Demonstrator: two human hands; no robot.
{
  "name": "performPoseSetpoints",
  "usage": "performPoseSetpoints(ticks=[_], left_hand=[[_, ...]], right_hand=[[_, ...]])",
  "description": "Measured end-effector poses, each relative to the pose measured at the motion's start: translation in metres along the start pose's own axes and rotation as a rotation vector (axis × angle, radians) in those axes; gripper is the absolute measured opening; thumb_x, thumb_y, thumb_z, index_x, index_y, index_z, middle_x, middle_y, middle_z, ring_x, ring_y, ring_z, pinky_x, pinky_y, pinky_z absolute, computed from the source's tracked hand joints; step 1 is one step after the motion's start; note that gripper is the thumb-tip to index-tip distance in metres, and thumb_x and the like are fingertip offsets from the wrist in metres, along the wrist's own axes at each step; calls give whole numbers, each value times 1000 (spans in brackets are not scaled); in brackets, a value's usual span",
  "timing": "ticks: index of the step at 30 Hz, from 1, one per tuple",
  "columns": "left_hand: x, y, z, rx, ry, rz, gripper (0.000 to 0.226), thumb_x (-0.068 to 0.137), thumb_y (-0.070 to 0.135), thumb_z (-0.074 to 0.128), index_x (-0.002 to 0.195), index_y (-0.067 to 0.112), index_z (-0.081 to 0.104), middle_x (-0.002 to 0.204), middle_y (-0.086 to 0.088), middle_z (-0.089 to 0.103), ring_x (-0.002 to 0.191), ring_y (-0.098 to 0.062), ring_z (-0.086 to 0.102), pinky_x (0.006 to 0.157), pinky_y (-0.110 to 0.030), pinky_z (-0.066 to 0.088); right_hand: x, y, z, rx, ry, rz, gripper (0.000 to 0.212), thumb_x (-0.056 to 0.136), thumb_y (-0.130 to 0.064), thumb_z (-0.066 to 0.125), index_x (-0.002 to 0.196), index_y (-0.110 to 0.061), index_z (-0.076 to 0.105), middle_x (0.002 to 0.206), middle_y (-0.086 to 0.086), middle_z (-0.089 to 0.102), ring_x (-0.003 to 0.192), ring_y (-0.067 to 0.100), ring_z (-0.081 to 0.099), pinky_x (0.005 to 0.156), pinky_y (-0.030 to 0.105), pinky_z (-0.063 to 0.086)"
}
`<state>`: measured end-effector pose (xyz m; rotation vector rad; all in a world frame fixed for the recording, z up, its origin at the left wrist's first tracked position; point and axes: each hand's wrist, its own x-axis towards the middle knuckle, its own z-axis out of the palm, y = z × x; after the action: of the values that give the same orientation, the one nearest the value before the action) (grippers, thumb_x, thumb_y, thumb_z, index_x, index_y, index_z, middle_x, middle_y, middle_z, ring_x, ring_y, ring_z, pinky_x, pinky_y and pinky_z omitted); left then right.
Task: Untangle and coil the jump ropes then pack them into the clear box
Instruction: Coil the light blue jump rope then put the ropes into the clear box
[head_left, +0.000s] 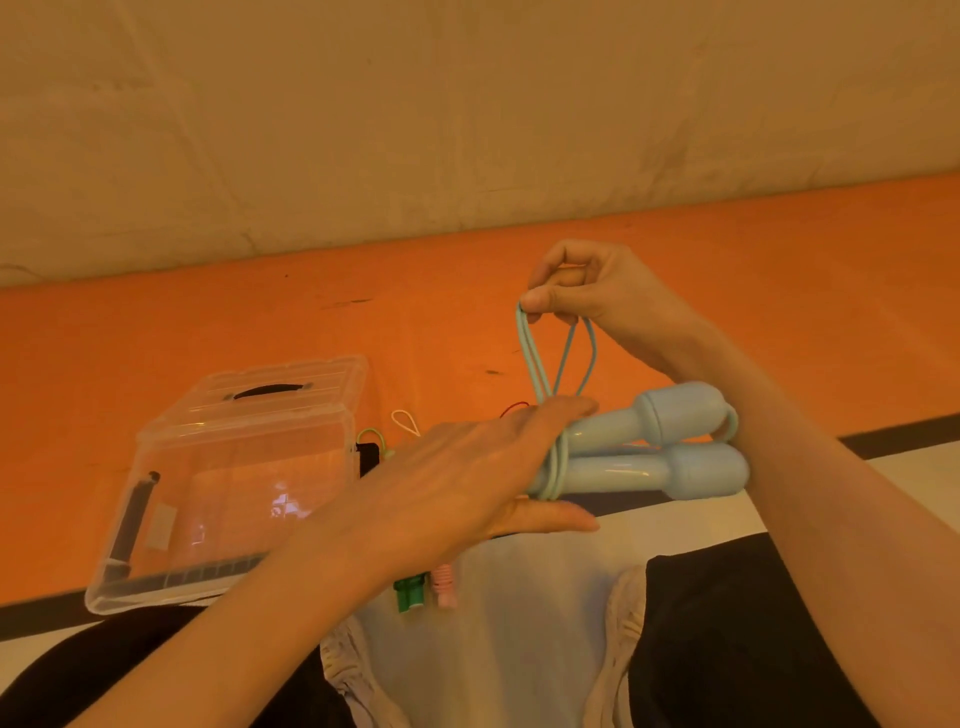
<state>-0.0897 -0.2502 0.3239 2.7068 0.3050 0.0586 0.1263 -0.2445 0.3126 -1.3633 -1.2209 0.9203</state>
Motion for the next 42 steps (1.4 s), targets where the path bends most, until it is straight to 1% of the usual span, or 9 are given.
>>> performPoseSetpoints(ticks=[5, 7, 11, 15, 22, 29, 34, 38, 42], left_hand=[[-5, -7, -5, -104, 16, -39, 46, 86, 57, 50, 123, 36, 34, 81, 24, 45, 74, -2, 45, 61, -17, 38], [-8, -17, -12, -206, 41, -89, 34, 86, 51, 54, 112, 40, 34, 80, 26, 50, 75, 2, 50, 61, -16, 40], [-15, -30, -20, -237, 101, -128, 30, 86, 47, 57, 106, 40, 36, 75, 11, 50, 71, -5, 51, 59, -22, 38], [-18, -27, -19, -248, 58, -142, 28, 85, 51, 55, 104, 44, 35, 83, 18, 53, 73, -5, 52, 61, -22, 40], [-11, -6, -1, -63, -24, -22, 46, 88, 59, 47, 127, 40, 31, 76, 22, 39, 66, -1, 46, 61, -18, 37], [-6, 6, 7, 83, 106, 151, 48, 88, 55, 42, 127, 28, 38, 95, 15, 57, 70, 6, 26, 44, -13, 28], [-11, -16, -5, -179, 279, -22, 46, 84, 52, 52, 123, 47, 29, 84, 26, 50, 76, 6, 49, 64, -12, 44], [-12, -40, -14, -232, 495, -116, 41, 85, 56, 49, 120, 37, 37, 90, 16, 55, 73, -1, 57, 57, -29, 48], [-6, -51, -19, -321, 648, -224, 28, 90, 42, 55, 112, 31, 40, 80, 12, 54, 64, -7, 52, 51, -23, 36]], right_hand=[[-4, 5, -10, -95, 47, 73, 13, 75, -10, 74, 75, -11, 61, 55, -5, 66, 49, 6, 45, 48, 17, 31], [-6, 6, -18, -144, 36, 107, 11, 74, -19, 72, 76, -13, 63, 54, -8, 65, 49, 2, 46, 49, 14, 34], [-17, 10, -35, 43, -60, 199, 19, 88, 6, 54, 95, -10, 62, 70, -10, 71, 64, -2, 63, 62, 11, 48], [-20, 13, -39, -214, 8, 171, 7, 84, -11, 67, 87, -16, 71, 72, 2, 69, 66, 6, 55, 61, 12, 44], [-17, 12, -32, -254, 95, 75, 12, 90, -8, 63, 99, -4, 70, 83, 7, 70, 62, 1, 54, 63, 15, 47], [-13, 26, -29, -223, 130, 113, 9, 87, -15, 68, 92, -9, 73, 70, -5, 72, 54, 5, 49, 55, 16, 43], [-9, 44, -40, -256, 93, 222, 17, 91, -3, 61, 91, -17, 70, 72, -15, 72, 60, -1, 58, 62, 18, 47], [-13, 41, -29, -297, 118, 239, 40, 87, 4, 61, 61, -25, 69, 54, -16, 65, 49, -2, 54, 60, 19, 46], [-23, 26, -10, -233, -14, 238, 8, 87, -10, 69, 81, -12, 73, 73, 4, 74, 52, 6, 57, 56, 15, 47]])
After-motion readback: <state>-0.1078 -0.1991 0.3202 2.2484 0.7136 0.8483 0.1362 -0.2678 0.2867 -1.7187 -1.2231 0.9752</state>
